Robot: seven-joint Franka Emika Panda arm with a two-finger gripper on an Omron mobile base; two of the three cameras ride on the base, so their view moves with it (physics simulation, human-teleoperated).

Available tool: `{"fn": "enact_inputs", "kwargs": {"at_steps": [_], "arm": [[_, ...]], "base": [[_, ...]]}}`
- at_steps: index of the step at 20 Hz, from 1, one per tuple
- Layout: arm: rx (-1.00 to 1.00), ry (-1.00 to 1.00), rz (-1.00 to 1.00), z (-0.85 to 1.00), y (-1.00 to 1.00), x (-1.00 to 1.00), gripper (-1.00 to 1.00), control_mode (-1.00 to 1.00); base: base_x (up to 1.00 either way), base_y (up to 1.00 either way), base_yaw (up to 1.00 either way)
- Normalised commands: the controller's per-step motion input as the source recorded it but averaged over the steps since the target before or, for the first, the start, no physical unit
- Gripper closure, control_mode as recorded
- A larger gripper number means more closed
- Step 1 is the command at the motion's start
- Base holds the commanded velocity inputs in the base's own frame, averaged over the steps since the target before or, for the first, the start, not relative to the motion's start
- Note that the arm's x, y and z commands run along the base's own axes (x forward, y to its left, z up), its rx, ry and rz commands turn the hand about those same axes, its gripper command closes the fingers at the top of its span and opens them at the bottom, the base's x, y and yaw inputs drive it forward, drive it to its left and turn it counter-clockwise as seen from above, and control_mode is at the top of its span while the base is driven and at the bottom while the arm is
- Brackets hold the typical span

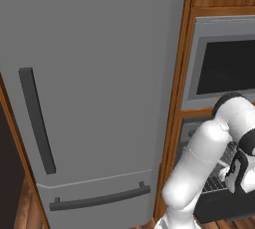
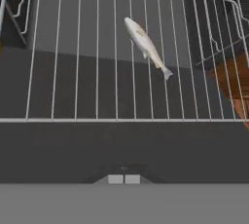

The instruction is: Take the fish from the oven and place it on the plate on the counter.

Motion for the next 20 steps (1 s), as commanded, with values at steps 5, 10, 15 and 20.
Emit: {"fn": "enact_inputs", "kwargs": {"at_steps": [5,10,15,20], "arm": [[0.1,-0.01,0.0,0.65,-0.53,0.02,1.0,-1.0],[0.03,0.15,0.08,0.82,-0.16,0.13,1.0,-1.0],[0.01,0.24,0.14,0.86,-0.39,0.18,1.0,-1.0],[0.05,0.21,0.16,0.83,-0.58,0.12,1.0,-1.0]], "base": [[0.0,0.0,0.0],[0.0,0.0,0.0],[0.0,0.0,0.0],[0.0,0.0,0.0]]}}
